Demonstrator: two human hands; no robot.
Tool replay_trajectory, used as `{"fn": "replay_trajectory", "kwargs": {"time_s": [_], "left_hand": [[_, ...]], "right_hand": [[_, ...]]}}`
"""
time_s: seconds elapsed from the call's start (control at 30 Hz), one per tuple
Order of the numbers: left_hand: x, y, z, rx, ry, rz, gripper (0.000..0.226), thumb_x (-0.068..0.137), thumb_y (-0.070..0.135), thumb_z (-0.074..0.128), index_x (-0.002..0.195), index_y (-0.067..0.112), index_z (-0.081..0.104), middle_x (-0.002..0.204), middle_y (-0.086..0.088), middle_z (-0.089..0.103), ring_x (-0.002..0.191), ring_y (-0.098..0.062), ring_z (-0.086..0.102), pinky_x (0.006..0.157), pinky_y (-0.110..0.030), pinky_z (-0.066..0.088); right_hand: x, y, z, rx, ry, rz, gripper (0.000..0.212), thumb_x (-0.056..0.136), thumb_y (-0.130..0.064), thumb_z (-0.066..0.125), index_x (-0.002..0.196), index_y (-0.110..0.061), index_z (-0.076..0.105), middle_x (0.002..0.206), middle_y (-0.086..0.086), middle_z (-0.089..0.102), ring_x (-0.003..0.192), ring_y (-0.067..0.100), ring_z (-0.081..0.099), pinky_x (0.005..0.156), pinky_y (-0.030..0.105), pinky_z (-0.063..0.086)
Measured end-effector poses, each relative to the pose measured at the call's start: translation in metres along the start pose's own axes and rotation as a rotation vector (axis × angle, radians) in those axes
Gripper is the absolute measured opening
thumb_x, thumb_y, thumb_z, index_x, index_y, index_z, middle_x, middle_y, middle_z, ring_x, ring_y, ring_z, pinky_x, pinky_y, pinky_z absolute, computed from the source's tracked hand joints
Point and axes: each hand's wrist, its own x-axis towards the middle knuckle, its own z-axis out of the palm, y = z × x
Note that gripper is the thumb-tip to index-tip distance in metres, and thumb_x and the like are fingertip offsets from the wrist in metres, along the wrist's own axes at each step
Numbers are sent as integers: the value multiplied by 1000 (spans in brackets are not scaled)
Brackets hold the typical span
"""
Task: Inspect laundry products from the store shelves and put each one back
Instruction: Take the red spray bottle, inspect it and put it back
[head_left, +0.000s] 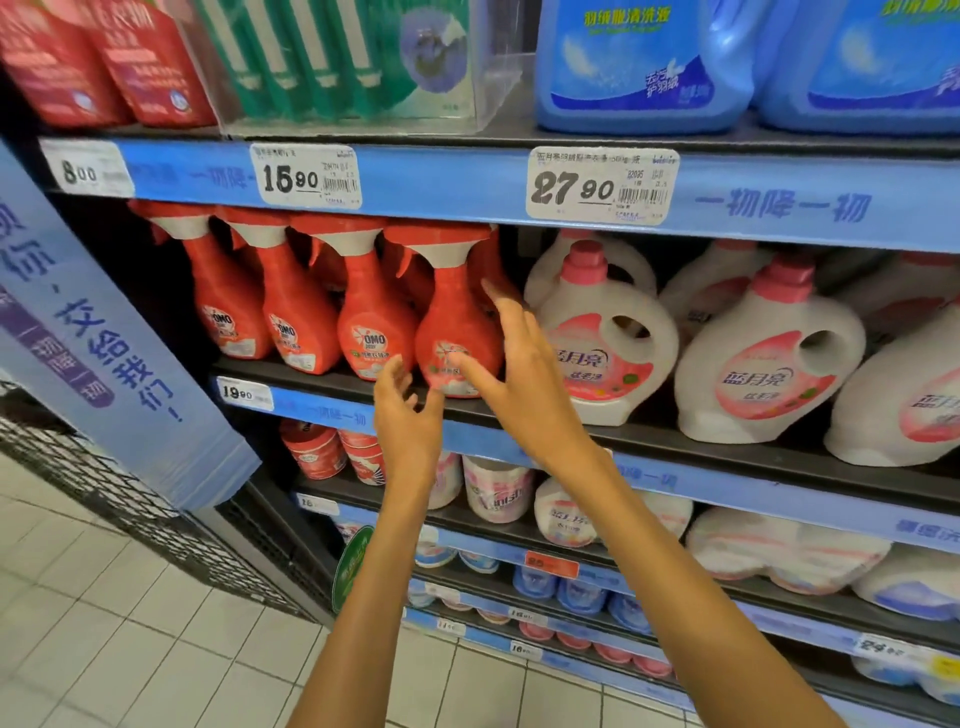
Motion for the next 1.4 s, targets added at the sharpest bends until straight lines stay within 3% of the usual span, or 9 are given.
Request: {"fn": "replay_trajectory", "kwargs": {"time_s": [0.1, 0.27, 0.4, 0.53, 0.77, 0.93, 1.03, 1.27, 1.4], "left_hand": [[10, -7, 0, -10, -104, -72, 56, 91, -2, 57, 141, -2, 33, 142, -18, 43, 131, -25, 43, 107, -33, 39], [23, -14, -5, -49, -204, -131, 53, 89, -7, 58, 138, -8, 37, 136, -23, 49, 128, -31, 48, 108, -38, 40], [28, -14, -19, -93, -244, -116, 48, 91, 8, 62, 134, -5, 44, 128, -21, 55, 111, -20, 58, 85, -9, 47], [23, -15, -40, -37, -279, -19, 40, 92, 31, 59, 127, 12, 54, 122, -8, 53, 102, -12, 57, 78, -6, 45], [2, -11, -65, -347, -426, -203, 48, 78, 64, 42, 108, 32, 61, 111, 2, 70, 105, -15, 66, 90, -33, 54], [19, -9, -92, -549, -592, -474, 43, 74, 54, 54, 89, 19, 74, 93, -4, 76, 86, -17, 73, 70, -31, 59], [13, -5, -100, -622, -768, -586, 41, 79, 43, 54, 99, 12, 71, 96, -11, 74, 83, -21, 72, 72, -35, 59], [9, 4, -119, -366, -919, -217, 61, 69, 80, 53, 118, 45, 58, 120, 8, 67, 114, -13, 62, 95, -39, 52], [9, 6, -115, -442, -959, -327, 54, 64, 75, 66, 111, 47, 65, 121, 6, 68, 113, -14, 63, 88, -36, 55]], "right_hand": [[24, -2, 23, 28, 28, 195, 38, 90, -31, 64, 102, 2, 50, 93, 8, 51, 88, 22, 51, 82, 32, 43], [50, -1, 53, 54, 128, 275, 54, 93, -31, 60, 132, 2, 44, 127, 21, 57, 119, 35, 50, 93, 27, 32], [51, -1, 59, 7, 254, 245, 55, 93, -22, 61, 138, 2, 41, 140, 21, 48, 129, 36, 44, 107, 37, 33], [36, -7, 54, 101, 321, 260, 30, 91, -26, 63, 109, -2, 62, 99, 19, 69, 89, 26, 65, 82, 44, 50], [13, -27, 63, 454, 338, 421, 15, 82, -29, 72, 84, -19, 61, 79, -6, 68, 68, -3, 62, 61, 11, 47], [9, -35, 61, 937, 75, 389, 26, 80, -37, 62, 95, -16, 67, 93, 3, 75, 96, 14, 69, 81, 22, 54], [6, -44, 66, 1149, 38, 361, 17, 82, -32, 64, 80, -16, 61, 74, 1, 69, 76, 19, 68, 76, 30, 54], [15, -59, 63, 770, 237, 448, 22, 90, -31, 62, 75, -15, 60, 62, -1, 66, 60, 11, 66, 55, 24, 53], [16, -59, 58, 857, 105, 446, 30, 80, -39, 62, 92, -11, 63, 81, 5, 75, 72, 16, 72, 60, 25, 56]]}}
